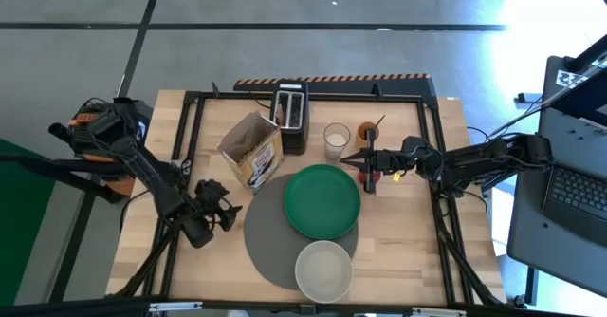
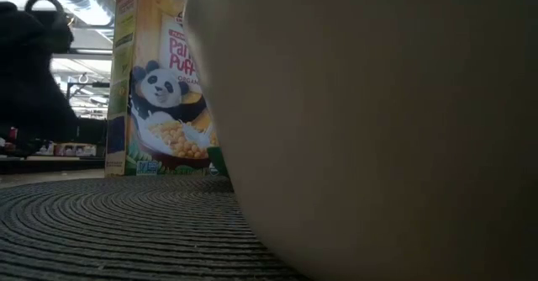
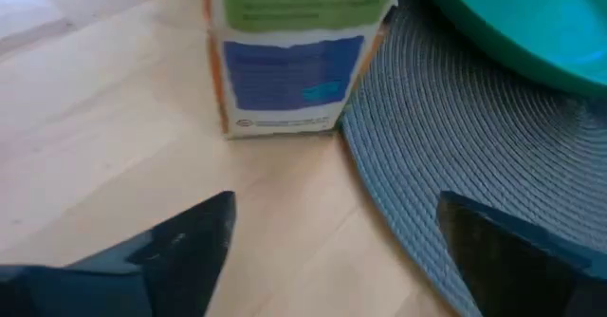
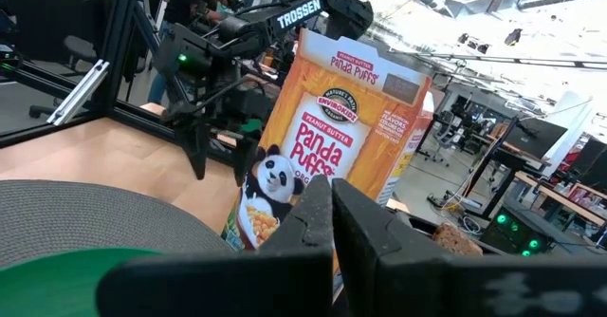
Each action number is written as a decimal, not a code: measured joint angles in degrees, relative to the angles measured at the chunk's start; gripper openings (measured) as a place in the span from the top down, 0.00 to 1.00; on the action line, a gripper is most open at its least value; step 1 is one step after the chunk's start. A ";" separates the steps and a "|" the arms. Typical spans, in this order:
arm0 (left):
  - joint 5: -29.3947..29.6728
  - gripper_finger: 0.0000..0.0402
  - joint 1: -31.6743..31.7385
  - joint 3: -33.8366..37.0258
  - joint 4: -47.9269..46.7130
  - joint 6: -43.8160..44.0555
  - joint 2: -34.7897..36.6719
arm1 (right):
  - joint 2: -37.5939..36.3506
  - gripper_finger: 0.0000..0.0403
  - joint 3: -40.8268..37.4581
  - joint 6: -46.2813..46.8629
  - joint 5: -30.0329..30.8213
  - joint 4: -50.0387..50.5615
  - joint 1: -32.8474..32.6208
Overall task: Arrange a breakfast setting
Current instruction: Pour the cereal into the white bowl
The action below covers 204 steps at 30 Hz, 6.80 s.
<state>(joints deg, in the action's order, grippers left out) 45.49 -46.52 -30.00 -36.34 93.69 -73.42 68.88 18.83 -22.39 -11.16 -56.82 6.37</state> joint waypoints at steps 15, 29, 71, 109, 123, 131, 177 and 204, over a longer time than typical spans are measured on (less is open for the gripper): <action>16.54 0.03 3.27 0.00 9.76 -2.88 -14.56 | 0.00 1.00 0.00 0.00 0.00 0.48 -0.02; 13.90 0.02 9.94 0.00 10.91 -2.78 -17.39 | 0.00 1.00 0.00 -0.02 0.00 1.01 -0.02; 23.11 0.05 12.49 0.02 10.57 -12.14 -17.39 | -0.01 1.00 0.00 -0.02 0.00 1.29 -0.02; 20.50 0.11 18.49 0.02 20.90 -20.92 -17.34 | -0.01 1.00 0.00 -0.39 0.00 1.75 0.00; 19.88 0.11 18.51 0.02 21.55 -20.72 -17.34 | 0.00 1.00 0.00 -0.44 0.61 1.88 0.02; 24.86 0.11 18.49 0.02 25.56 -27.45 -17.34 | 0.00 1.00 0.00 -0.46 0.61 2.14 0.02; 28.37 0.42 11.19 0.07 17.30 -32.05 -9.24 | 0.00 1.00 0.02 -0.44 0.61 3.50 0.00; -12.07 0.43 11.37 -24.23 2.69 -84.41 18.03 | -0.01 1.00 0.02 -1.64 1.75 4.81 0.00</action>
<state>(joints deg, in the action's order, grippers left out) 33.42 -35.15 -54.23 -33.65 9.28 -55.39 68.87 18.85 -24.04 -9.41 -52.00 6.37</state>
